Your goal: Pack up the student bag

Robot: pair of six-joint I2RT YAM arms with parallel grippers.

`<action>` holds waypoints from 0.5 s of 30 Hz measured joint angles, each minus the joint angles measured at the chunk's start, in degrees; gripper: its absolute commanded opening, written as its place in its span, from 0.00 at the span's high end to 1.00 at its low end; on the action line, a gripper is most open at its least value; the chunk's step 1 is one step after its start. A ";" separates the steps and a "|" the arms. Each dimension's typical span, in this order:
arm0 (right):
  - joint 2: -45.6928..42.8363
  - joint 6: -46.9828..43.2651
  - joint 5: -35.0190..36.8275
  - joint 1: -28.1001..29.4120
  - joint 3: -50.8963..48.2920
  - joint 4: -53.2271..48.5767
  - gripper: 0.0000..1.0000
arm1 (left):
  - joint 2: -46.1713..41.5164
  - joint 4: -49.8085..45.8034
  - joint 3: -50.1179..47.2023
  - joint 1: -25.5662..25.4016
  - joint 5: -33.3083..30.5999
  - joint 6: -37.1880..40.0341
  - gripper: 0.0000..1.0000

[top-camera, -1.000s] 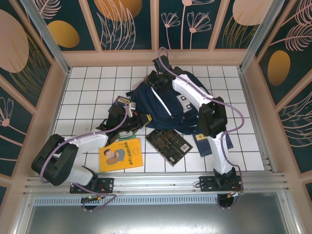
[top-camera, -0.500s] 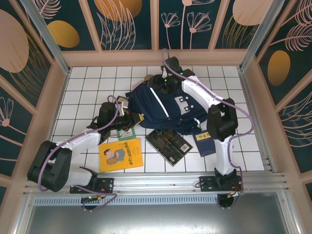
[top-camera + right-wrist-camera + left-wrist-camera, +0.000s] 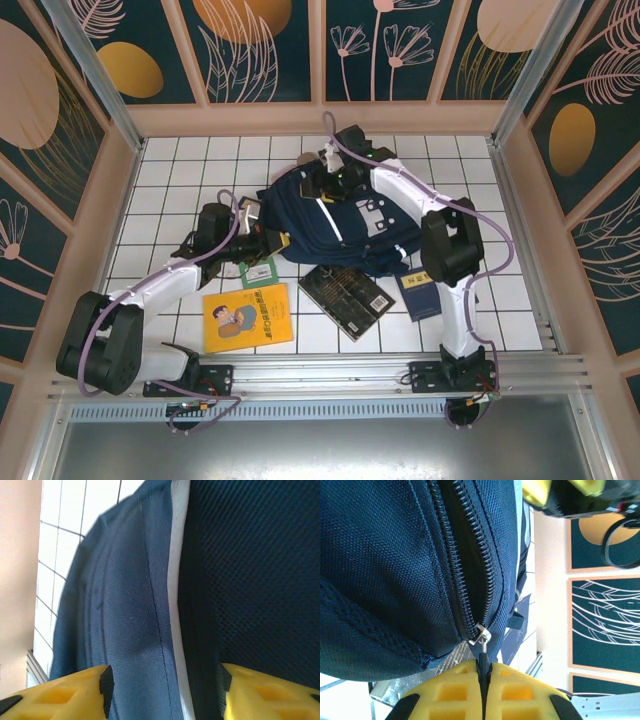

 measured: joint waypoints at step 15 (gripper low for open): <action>1.77 -0.63 -8.22 -0.22 -4.07 3.21 0.94 | -0.17 -2.97 0.50 2.08 0.98 2.29 1.00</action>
